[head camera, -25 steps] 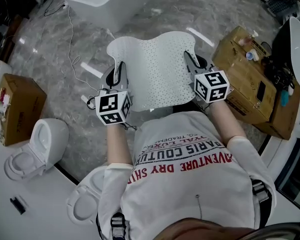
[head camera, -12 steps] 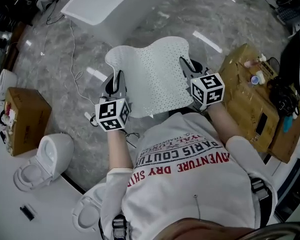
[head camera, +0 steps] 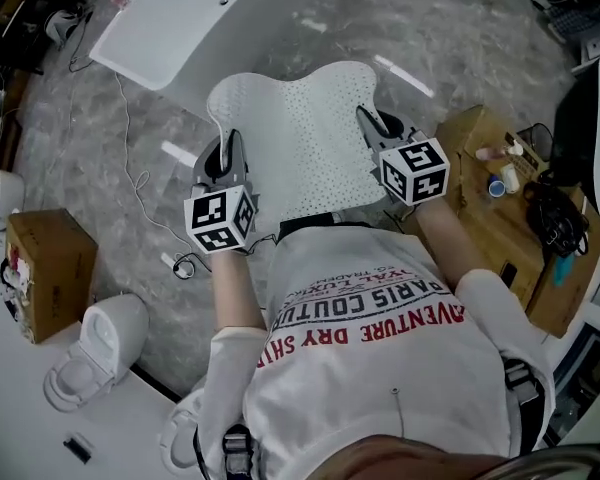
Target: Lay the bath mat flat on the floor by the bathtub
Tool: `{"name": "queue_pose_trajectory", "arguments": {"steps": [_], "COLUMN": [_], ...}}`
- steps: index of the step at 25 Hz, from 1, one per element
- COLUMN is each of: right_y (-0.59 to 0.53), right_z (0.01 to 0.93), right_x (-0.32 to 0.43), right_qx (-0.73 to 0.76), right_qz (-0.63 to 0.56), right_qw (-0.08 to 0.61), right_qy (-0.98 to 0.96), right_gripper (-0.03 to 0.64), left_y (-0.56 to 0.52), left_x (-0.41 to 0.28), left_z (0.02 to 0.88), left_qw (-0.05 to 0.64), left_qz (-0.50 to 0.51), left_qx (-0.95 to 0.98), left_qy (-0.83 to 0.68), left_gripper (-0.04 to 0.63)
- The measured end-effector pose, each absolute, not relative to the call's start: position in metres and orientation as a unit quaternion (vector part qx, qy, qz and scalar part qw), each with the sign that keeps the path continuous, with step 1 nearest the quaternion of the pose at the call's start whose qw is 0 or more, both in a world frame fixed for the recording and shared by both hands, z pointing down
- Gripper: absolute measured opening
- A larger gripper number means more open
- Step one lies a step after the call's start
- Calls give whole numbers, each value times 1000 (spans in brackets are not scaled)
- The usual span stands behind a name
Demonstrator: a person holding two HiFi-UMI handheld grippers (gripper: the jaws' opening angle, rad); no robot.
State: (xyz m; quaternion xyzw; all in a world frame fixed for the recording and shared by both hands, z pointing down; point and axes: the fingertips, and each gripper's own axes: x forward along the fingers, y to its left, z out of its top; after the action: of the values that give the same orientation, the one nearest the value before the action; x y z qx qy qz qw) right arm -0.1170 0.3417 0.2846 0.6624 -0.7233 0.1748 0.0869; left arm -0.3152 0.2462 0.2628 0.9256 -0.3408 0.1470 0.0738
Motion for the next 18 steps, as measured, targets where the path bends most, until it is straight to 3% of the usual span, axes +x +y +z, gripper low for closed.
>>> {"name": "queue_pose_trajectory", "arguments": {"steps": [9, 18], "right_y": [252, 88], "right_z": [311, 330], "right_x": [-27, 80], "right_qx": [683, 674], "right_qz": [204, 234], "right_qw": [92, 119], "right_qy": [-695, -691], "right_gripper": [12, 12], "left_y": [149, -15], "left_x": [-217, -119], "left_z": [293, 326], "left_qw": [89, 138], "left_qz": [166, 174], "left_qx": [934, 925], "left_qy": [-302, -309], "left_gripper": [17, 17]}}
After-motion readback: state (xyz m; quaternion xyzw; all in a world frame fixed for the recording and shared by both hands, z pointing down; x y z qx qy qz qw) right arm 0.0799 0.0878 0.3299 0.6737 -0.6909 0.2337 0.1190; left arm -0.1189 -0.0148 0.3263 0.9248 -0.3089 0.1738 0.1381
